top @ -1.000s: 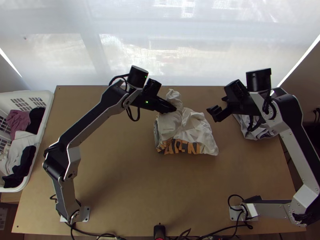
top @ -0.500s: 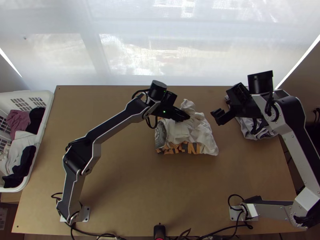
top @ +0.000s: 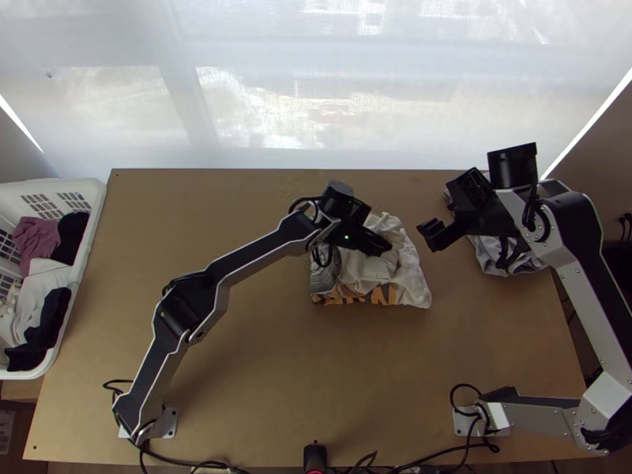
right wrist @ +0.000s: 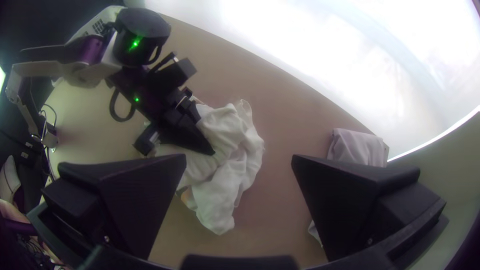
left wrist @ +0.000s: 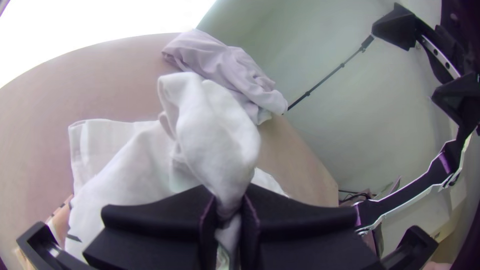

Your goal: Fold the t-shirt

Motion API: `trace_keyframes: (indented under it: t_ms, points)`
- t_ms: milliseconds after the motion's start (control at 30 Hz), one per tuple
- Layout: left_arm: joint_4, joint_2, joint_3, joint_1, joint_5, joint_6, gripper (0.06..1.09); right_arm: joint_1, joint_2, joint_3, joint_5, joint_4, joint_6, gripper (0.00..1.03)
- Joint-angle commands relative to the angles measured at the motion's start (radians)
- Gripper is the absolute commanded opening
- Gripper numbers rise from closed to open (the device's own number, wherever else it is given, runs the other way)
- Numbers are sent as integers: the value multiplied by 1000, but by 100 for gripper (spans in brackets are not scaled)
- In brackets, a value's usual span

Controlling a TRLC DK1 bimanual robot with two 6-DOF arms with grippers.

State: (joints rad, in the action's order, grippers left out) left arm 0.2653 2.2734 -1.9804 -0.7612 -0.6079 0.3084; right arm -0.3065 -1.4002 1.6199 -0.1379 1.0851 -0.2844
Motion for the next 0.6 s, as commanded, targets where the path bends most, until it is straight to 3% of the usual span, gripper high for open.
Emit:
trace_keyframes:
  t_ms: [0, 33, 67, 133, 200, 400, 567]
  points:
    - [-12, 52, -14, -46, 19, -2, 9, -3, 12, -14, 1, 1, 4, 98]
    - [-12, 58, -14, -47, 20, -5, 12, -3, 15, -18, 1, 1, 4, 98]
    - [-12, 61, -14, -47, 20, -6, 26, -3, 20, -25, 1, 1, 4, 98]
    - [0, 51, -14, -47, 20, -5, 73, -5, 26, -32, 1, 1, 4, 98]
    - [28, 12, -14, -38, 19, -5, 102, -8, 30, -37, 1, -1, 5, 98]
    - [190, -180, -12, 62, -16, -25, 104, -25, 35, -51, 0, -1, 4, 98]
    - [468, -374, 3, 212, -24, -178, 104, -92, 29, -115, 1, -44, -7, 98]
